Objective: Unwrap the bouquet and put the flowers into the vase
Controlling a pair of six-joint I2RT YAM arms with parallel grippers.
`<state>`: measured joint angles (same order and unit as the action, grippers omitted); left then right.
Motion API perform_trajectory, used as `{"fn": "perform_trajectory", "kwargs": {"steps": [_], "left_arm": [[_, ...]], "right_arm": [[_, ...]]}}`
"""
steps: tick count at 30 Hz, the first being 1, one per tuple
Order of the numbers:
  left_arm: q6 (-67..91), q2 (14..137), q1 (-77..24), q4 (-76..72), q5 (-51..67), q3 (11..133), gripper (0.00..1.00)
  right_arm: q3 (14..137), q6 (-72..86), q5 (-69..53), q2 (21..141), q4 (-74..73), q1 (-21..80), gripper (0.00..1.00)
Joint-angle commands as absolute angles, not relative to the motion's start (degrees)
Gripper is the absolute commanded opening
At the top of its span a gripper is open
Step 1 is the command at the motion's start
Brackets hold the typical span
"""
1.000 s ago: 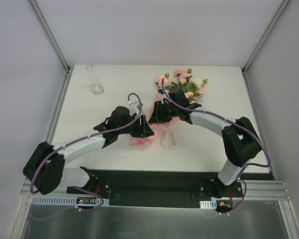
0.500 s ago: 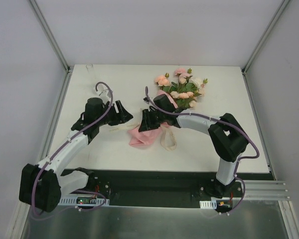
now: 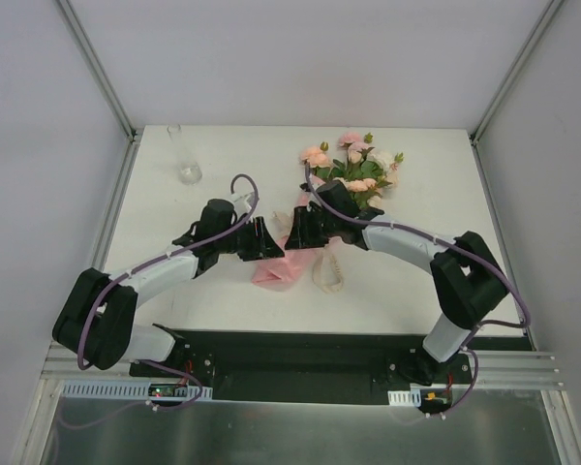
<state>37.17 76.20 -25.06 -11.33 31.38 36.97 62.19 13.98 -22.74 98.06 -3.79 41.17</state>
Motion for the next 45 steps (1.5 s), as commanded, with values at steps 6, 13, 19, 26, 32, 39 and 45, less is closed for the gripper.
{"fn": "perform_trajectory", "kwargs": {"steps": [6, 13, 19, 26, 32, 39, 45], "left_arm": [[37.88, 78.22, -26.98, -16.26, 26.98, 32.44, 0.31], [39.29, 77.43, -27.07, -19.42, 27.95, 29.97, 0.28], [39.38, 77.61, -27.07, -19.34, 28.39, 30.32, 0.29], [39.55, 76.82, -27.07, -19.42, 28.21, 29.62, 0.31], [39.73, 76.81, -26.98, -19.60, 27.60, 29.18, 0.31], [40.34, 77.08, -26.98, -20.39, 27.42, 29.00, 0.32], [40.69, 77.34, -26.98, -21.09, 27.51, 28.74, 0.34]], "right_arm": [[70.04, 4.80, -9.86, 95.71, -10.63, 40.43, 0.43], [72.68, -20.90, -6.51, 97.64, -10.29, 42.89, 0.37], [74.35, -37.14, -5.63, 100.54, -9.32, 47.28, 0.33], [75.67, -45.96, 3.33, 105.29, -8.70, 50.53, 0.32], [75.67, -47.11, 7.11, 107.13, -7.03, 52.03, 0.27], [75.41, -45.00, 2.29, 107.58, -7.03, 52.38, 0.28], [74.44, -44.21, 5.53, 108.10, -6.24, 52.47, 0.26]]}}
